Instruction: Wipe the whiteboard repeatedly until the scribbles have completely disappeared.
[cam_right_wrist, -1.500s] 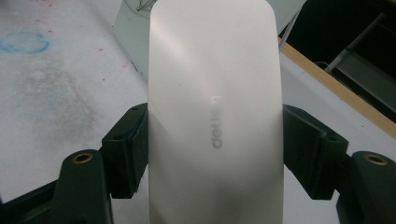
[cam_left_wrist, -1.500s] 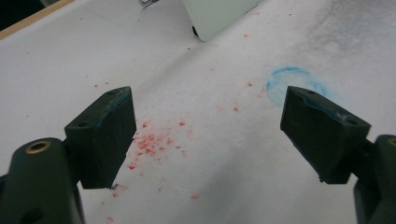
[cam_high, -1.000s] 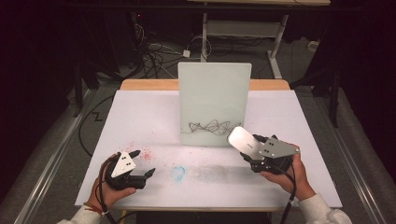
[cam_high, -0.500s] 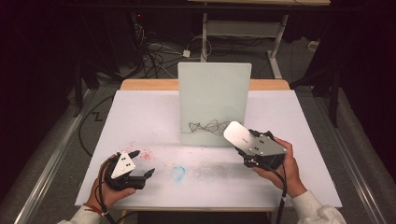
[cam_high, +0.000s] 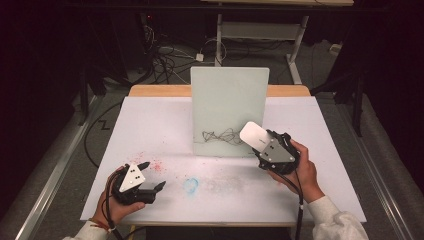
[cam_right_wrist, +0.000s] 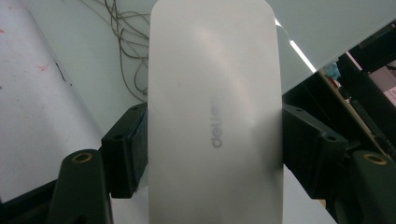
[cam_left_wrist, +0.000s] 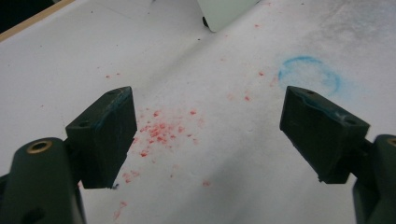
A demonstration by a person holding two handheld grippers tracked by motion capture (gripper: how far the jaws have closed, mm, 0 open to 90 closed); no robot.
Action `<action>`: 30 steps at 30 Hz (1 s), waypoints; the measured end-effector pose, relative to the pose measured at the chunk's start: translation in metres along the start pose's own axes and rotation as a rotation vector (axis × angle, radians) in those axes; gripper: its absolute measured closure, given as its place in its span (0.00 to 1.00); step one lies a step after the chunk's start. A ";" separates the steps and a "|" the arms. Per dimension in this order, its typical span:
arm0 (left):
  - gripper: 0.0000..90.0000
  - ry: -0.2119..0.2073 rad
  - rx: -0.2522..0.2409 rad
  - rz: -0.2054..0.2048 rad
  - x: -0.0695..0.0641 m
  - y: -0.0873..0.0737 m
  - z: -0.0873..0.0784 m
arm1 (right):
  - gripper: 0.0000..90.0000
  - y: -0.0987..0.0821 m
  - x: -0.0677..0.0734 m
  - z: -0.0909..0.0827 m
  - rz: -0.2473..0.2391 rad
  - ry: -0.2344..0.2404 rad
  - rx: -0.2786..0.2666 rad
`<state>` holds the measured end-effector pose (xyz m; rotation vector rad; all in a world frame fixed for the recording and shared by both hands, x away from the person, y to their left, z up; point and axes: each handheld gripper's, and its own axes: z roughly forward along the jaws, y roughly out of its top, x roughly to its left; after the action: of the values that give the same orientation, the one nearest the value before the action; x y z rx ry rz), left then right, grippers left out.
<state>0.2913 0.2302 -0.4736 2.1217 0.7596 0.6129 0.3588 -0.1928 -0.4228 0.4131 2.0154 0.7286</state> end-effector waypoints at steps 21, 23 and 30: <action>0.21 -0.009 0.015 -0.001 -0.001 0.001 0.002 | 0.35 0.007 0.036 0.043 -0.208 -0.076 0.011; 0.21 -0.012 0.014 0.001 -0.002 0.001 0.002 | 0.34 0.014 0.042 0.047 -0.215 -0.066 0.000; 0.21 -0.004 0.008 -0.002 0.000 0.000 0.000 | 0.34 0.022 0.051 0.051 -0.246 -0.054 0.018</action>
<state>0.2913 0.2298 -0.4734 2.1288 0.7637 0.6054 0.3762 -0.1305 -0.4624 0.1876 1.9790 0.5416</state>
